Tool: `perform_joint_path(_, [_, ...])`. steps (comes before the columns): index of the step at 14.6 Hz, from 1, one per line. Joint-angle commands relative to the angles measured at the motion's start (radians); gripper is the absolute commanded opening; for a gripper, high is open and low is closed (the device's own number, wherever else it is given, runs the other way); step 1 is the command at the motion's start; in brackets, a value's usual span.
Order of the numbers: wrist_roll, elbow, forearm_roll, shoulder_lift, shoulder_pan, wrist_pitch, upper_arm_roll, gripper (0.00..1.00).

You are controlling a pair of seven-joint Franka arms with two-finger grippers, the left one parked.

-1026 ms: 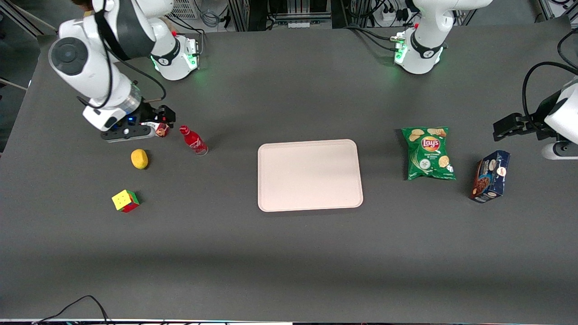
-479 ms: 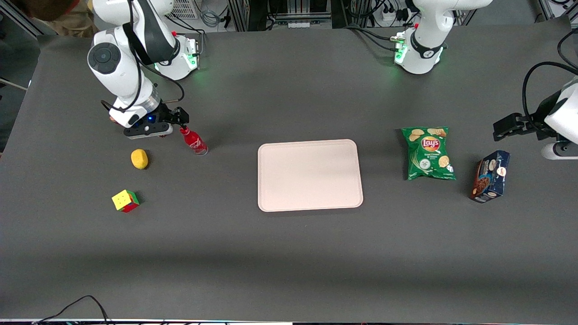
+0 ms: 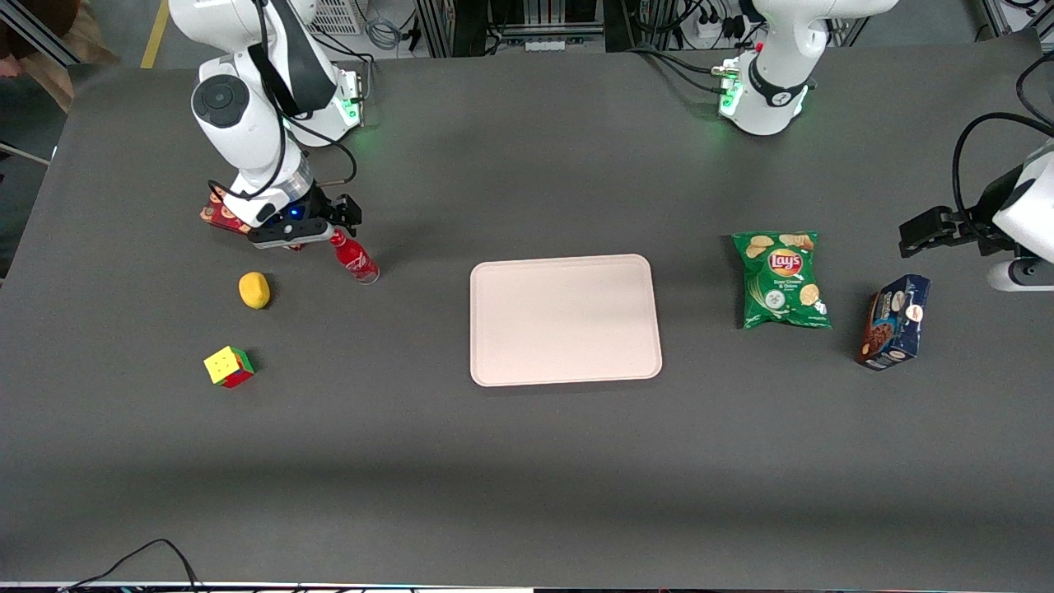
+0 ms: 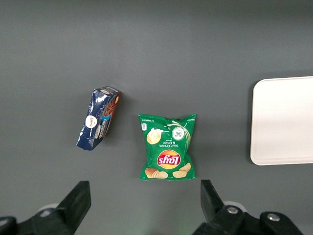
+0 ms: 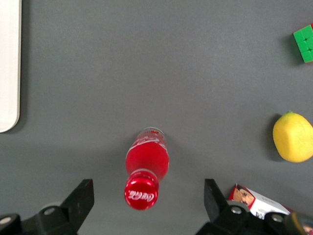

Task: Place coke bottle on tray
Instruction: 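Close the right gripper around the neck of the red Coca-Cola bottle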

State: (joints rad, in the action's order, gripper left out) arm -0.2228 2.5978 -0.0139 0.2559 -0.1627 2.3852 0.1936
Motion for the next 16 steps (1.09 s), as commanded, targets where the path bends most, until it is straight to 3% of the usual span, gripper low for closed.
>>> perform_joint_path(1, [-0.015, 0.059, -0.018, -0.018, 0.0, 0.112, 0.004, 1.0])
perform_joint_path(9, [-0.016, 0.079, -0.018, -0.029, -0.001, 0.137, 0.01, 1.0])
perform_joint_path(16, [-0.016, 0.076, -0.018, -0.056, -0.014, 0.181, 0.01, 0.69])
